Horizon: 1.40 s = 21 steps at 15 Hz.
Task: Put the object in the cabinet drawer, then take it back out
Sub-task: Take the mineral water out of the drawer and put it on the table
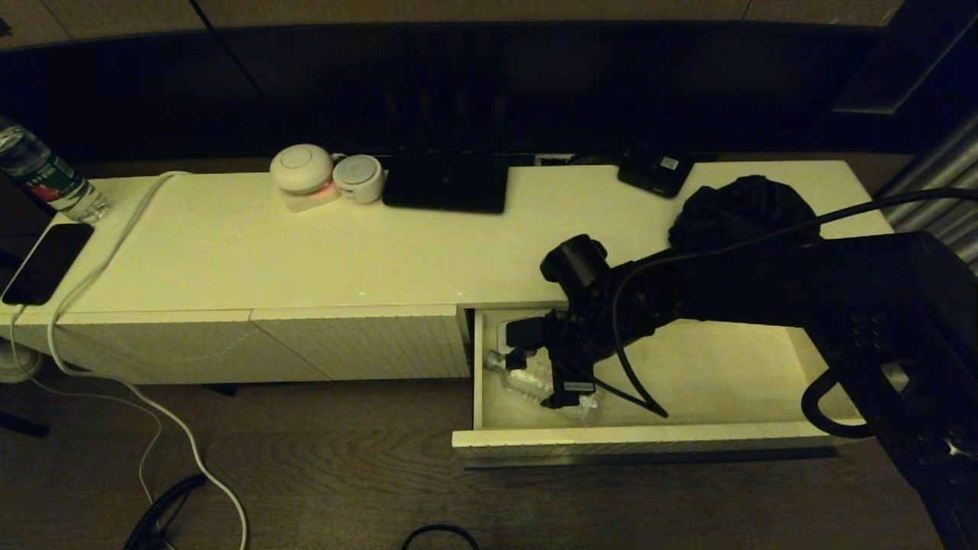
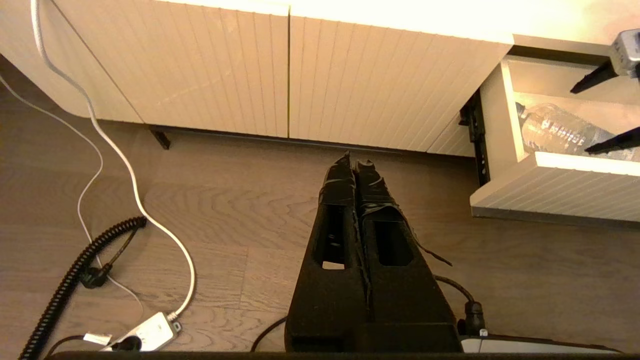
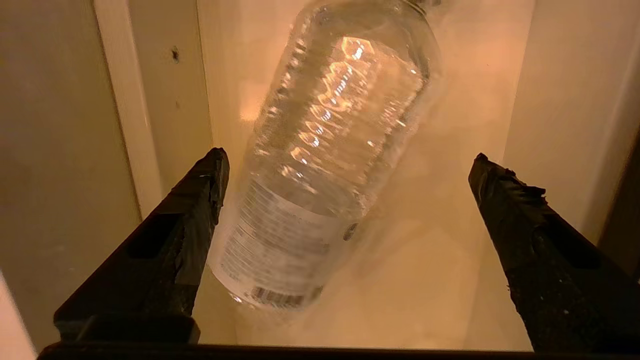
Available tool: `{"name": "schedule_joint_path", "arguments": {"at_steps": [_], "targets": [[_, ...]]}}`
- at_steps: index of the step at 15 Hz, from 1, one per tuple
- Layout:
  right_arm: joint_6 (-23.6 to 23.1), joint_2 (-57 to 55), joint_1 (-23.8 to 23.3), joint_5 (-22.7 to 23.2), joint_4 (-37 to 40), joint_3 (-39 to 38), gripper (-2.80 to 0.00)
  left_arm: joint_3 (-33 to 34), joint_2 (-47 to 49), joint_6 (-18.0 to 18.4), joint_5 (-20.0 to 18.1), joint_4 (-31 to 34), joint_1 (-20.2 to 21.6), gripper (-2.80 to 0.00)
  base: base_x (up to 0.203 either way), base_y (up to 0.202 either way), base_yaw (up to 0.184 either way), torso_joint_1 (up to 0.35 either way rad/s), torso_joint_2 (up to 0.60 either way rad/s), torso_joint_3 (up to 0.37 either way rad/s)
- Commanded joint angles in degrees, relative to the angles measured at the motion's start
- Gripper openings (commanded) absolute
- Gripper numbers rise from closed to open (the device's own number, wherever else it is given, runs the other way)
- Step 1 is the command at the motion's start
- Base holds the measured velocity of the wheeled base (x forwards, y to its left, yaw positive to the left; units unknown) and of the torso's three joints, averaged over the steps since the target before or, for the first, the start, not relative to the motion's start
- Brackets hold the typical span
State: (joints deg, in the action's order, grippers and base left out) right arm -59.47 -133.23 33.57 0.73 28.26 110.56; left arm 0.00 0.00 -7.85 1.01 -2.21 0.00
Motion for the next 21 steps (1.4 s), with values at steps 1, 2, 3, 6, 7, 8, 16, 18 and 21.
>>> {"name": "schedule_joint_path", "arguments": {"at_steps": [1,2,3,6,7,8,16,18,21], "targets": [[0.3,-0.4,0.4,0.1,-0.3,0.1,0.00,0.0,-0.1,-0.1,0.0,-0.1,0.0,-2.80,0.000,0.000,0.000,0.000,0.00,0.000],[0.4,-0.4,0.4,0.1,-0.7,0.2,0.00,0.0,-0.1,-0.1,0.0,0.0,0.0,-2.80,0.000,0.000,0.000,0.000,0.00,0.000],[0.4,-0.5,0.4,0.1,-0.7,0.2,0.00,0.0,-0.1,-0.1,0.0,0.0,0.0,-2.80,0.000,0.000,0.000,0.000,0.00,0.000],[0.5,-0.9,0.4,0.1,-1.2,0.2,0.00,0.0,-0.1,-0.1,0.0,0.0,0.0,-2.80,0.000,0.000,0.000,0.000,0.00,0.000],[0.5,-1.2,0.4,0.1,-1.5,0.2,0.00,0.0,-0.1,-0.1,0.0,-0.1,0.0,-2.80,0.000,0.000,0.000,0.000,0.00,0.000],[0.5,-1.3,0.4,0.1,-1.6,0.2,0.00,0.0,-0.1,-0.1,0.0,-0.1,0.0,-2.80,0.000,0.000,0.000,0.000,0.00,0.000],[0.5,-2.9,0.4,0.1,-4.9,0.2,0.00,0.0,-0.1,-0.1,0.0,-0.1,0.0,-2.80,0.000,0.000,0.000,0.000,0.00,0.000],[0.5,-3.3,0.4,0.7,-5.1,0.2,0.00,0.0,-0.1,-0.1,0.0,0.0,0.0,-2.80,0.000,0.000,0.000,0.000,0.00,0.000],[0.5,-3.9,0.4,0.7,-6.7,0.2,0.00,0.0,-0.1,-0.1,0.0,-0.1,0.0,-2.80,0.000,0.000,0.000,0.000,0.00,0.000]]}}
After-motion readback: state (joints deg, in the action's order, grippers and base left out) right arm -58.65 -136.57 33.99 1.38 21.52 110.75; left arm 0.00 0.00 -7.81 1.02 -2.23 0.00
